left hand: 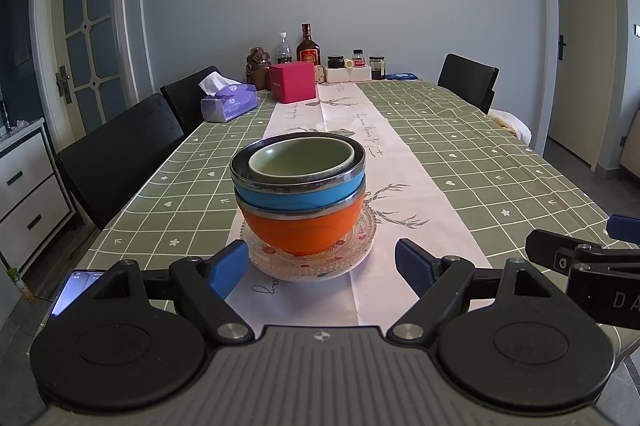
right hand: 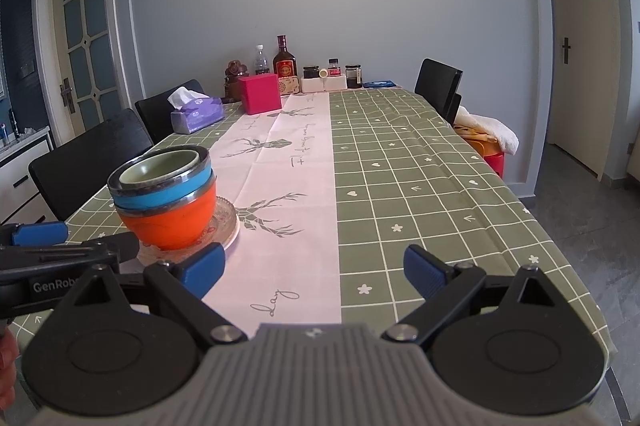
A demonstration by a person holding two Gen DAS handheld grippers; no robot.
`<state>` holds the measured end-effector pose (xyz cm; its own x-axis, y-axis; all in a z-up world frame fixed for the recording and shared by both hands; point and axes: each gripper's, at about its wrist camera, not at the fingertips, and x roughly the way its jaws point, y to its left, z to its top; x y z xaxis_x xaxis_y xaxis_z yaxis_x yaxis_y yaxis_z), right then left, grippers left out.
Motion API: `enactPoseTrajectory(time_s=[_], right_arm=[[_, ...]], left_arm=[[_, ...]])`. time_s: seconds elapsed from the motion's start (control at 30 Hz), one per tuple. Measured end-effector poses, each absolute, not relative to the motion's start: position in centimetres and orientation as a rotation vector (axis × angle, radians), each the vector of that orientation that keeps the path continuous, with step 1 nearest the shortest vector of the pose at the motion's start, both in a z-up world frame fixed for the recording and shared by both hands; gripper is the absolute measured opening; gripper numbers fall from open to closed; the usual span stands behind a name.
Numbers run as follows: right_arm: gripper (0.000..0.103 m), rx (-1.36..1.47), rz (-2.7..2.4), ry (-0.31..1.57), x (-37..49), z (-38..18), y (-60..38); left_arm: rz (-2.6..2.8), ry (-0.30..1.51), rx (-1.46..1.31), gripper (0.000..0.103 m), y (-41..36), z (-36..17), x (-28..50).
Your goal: Organize plates and bowls
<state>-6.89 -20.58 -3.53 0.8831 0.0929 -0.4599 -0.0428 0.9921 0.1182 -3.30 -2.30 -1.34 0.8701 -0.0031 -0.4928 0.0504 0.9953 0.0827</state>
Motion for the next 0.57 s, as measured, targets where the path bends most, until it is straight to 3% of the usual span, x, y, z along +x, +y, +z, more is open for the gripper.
enactPoseTrajectory(time_s=[0.57], right_arm=[[0.096,0.082,0.068,0.528,-6.34,-4.2,-20.05]], left_arm=[[-0.035,0.513,0.115,0.097,-2.37,-1.88,-3.35]])
